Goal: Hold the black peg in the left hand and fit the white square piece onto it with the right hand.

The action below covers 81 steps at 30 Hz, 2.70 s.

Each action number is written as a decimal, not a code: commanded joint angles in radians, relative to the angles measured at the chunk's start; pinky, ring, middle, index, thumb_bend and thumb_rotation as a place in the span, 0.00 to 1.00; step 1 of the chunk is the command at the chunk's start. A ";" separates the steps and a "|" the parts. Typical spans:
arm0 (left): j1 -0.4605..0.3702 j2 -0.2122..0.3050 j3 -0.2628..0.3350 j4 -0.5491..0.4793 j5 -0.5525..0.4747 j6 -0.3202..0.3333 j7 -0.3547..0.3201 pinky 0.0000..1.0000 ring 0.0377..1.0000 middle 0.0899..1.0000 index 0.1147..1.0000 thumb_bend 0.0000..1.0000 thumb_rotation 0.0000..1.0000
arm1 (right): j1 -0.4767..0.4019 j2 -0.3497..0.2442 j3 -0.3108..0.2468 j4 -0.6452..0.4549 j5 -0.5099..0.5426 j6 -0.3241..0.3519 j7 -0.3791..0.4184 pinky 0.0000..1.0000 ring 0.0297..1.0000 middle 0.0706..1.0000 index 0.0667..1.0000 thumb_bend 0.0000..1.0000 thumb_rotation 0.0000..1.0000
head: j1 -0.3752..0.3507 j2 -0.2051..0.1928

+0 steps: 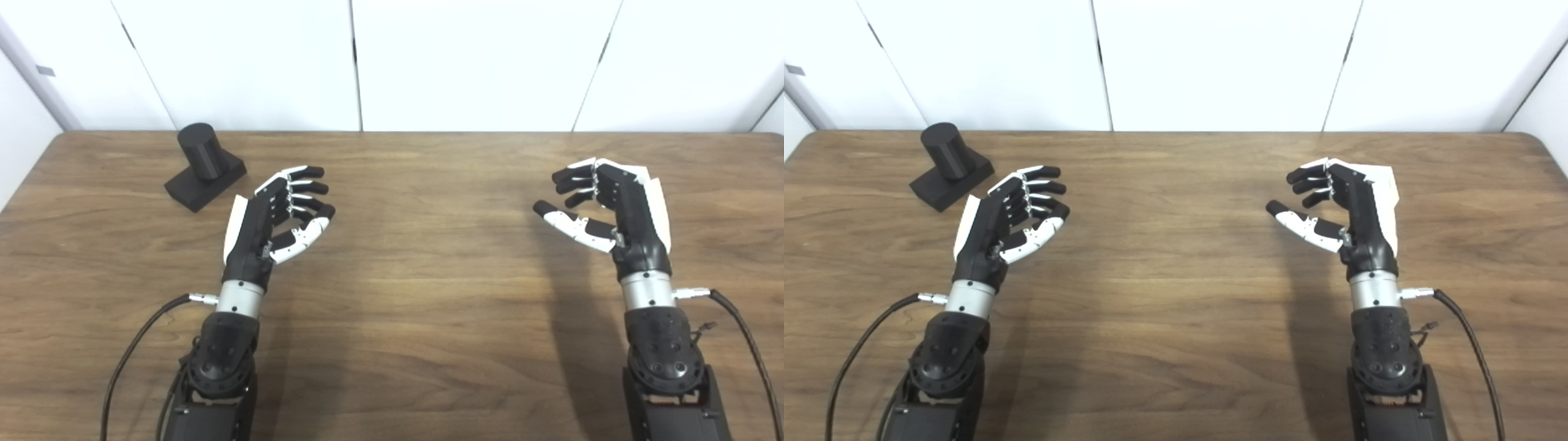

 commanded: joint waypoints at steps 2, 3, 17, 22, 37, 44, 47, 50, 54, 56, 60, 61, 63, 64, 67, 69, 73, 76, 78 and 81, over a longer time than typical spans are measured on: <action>-0.033 0.007 -0.002 -0.002 0.003 -0.045 0.002 0.48 0.56 0.62 0.64 0.49 0.05 | -0.024 -0.006 0.001 -0.011 -0.001 -0.045 -0.013 0.45 0.54 0.56 0.46 0.50 0.13 | 0.002 -0.005; -0.033 0.007 -0.002 0.000 0.005 -0.048 0.003 0.47 0.56 0.61 0.64 0.49 0.05 | -0.023 -0.006 0.002 -0.007 -0.001 -0.051 -0.014 0.45 0.54 0.56 0.46 0.50 0.13 | 0.004 -0.016; 0.000 -0.005 -0.012 0.061 0.001 -0.127 0.012 0.50 0.57 0.60 0.60 0.48 0.02 | 0.022 -0.003 0.005 0.039 0.002 -0.152 -0.029 0.44 0.53 0.56 0.46 0.50 0.12 | 0.035 -0.172; 0.000 -0.007 -0.014 0.069 0.011 -0.134 0.019 0.50 0.57 0.60 0.60 0.48 0.02 | 0.025 -0.002 0.002 0.047 0.004 -0.168 -0.029 0.44 0.54 0.57 0.46 0.50 0.12 | 0.035 -0.181; 0.001 -0.017 -0.029 0.085 0.013 -0.152 0.020 0.51 0.57 0.60 0.43 0.50 0.06 | 0.023 -0.018 -0.003 0.072 0.002 -0.203 -0.037 0.44 0.53 0.56 0.45 0.50 0.12 | 0.136 -0.208; -0.002 -0.053 -0.048 0.099 0.026 -0.158 0.034 0.48 0.55 0.59 0.43 0.50 0.06 | 0.033 -0.031 -0.020 0.060 0.043 -0.202 -0.015 0.44 0.53 0.56 0.45 0.49 0.12 | 0.271 -0.248; -0.004 -0.068 -0.055 0.110 0.044 -0.161 0.039 0.48 0.55 0.58 0.43 0.50 0.06 | 0.038 -0.028 -0.031 0.038 0.073 -0.160 -0.006 0.45 0.54 0.57 0.45 0.50 0.12 | 0.322 -0.264; -0.007 -0.077 -0.064 0.120 0.063 -0.169 0.045 0.48 0.55 0.58 0.43 0.50 0.06 | 0.043 -0.023 -0.038 0.007 0.104 -0.113 0.006 0.49 0.57 0.58 0.45 0.49 0.11 | 0.334 -0.268; -0.009 -0.081 -0.068 0.129 0.066 -0.174 0.052 0.49 0.56 0.58 0.43 0.50 0.06 | 0.048 -0.021 -0.029 -0.027 0.091 -0.086 0.005 0.50 0.58 0.58 0.45 0.49 0.11 | 0.334 -0.270; -0.009 -0.081 -0.067 0.130 0.060 -0.173 0.051 0.49 0.56 0.59 0.43 0.50 0.06 | 0.049 -0.021 -0.024 -0.037 0.084 -0.074 0.005 0.49 0.58 0.58 0.45 0.49 0.11 | 0.332 -0.270; -0.009 -0.078 -0.064 0.130 0.058 -0.177 0.051 0.50 0.57 0.59 0.43 0.50 0.06 | 0.048 -0.017 -0.017 -0.050 0.077 -0.064 0.004 0.47 0.57 0.58 0.45 0.49 0.11 | 0.330 -0.270; -0.009 -0.077 -0.064 0.129 0.058 -0.176 0.050 0.50 0.57 0.59 0.43 0.50 0.06 | 0.047 -0.016 -0.016 -0.055 0.076 -0.059 0.003 0.47 0.56 0.57 0.45 0.49 0.11 | 0.329 -0.270; -0.009 -0.075 -0.063 0.120 0.060 -0.169 0.049 0.50 0.57 0.59 0.43 0.50 0.06 | 0.046 -0.016 -0.014 -0.060 0.072 -0.054 0.003 0.46 0.55 0.57 0.45 0.49 0.11 | 0.329 -0.270; -0.010 -0.074 -0.063 0.116 0.062 -0.166 0.049 0.49 0.57 0.60 0.43 0.50 0.06 | 0.046 -0.017 -0.014 -0.060 0.071 -0.053 0.003 0.45 0.55 0.57 0.45 0.49 0.11 | 0.329 -0.270; -0.010 -0.066 -0.066 0.090 0.113 -0.153 0.064 0.49 0.59 0.63 0.43 0.50 0.06 | 0.046 -0.014 -0.015 -0.067 0.080 -0.045 0.005 0.45 0.55 0.57 0.45 0.49 0.11 | 0.329 -0.268; -0.009 -0.059 -0.068 0.068 0.141 -0.144 0.067 0.48 0.60 0.64 0.43 0.50 0.06 | 0.045 -0.015 -0.015 -0.073 0.079 -0.039 0.006 0.45 0.55 0.57 0.45 0.49 0.11 | 0.333 -0.267; -0.018 -0.017 -0.068 0.003 0.162 -0.099 0.026 0.50 0.64 0.69 0.43 0.50 0.06 | 0.040 -0.016 -0.013 -0.079 0.073 -0.026 0.008 0.45 0.55 0.56 0.45 0.49 0.11 | 0.335 -0.263; -0.051 0.085 -0.091 -0.043 0.218 -0.077 -0.055 0.54 0.66 0.71 0.58 0.62 0.13 | 0.038 -0.011 -0.012 -0.092 0.073 0.004 0.009 0.46 0.55 0.57 0.45 0.49 0.11 | 0.336 -0.266; -0.071 0.121 -0.089 -0.050 0.248 -0.073 -0.063 0.55 0.67 0.71 0.65 0.72 0.16 | 0.036 -0.009 -0.011 -0.094 0.076 0.011 0.009 0.47 0.56 0.57 0.45 0.49 0.11 | 0.338 -0.269; -0.102 0.152 -0.067 -0.074 0.291 -0.019 -0.057 0.58 0.71 0.75 0.71 0.76 0.22 | 0.032 -0.014 -0.009 -0.086 0.075 0.002 0.010 0.46 0.55 0.57 0.45 0.49 0.11 | 0.339 -0.271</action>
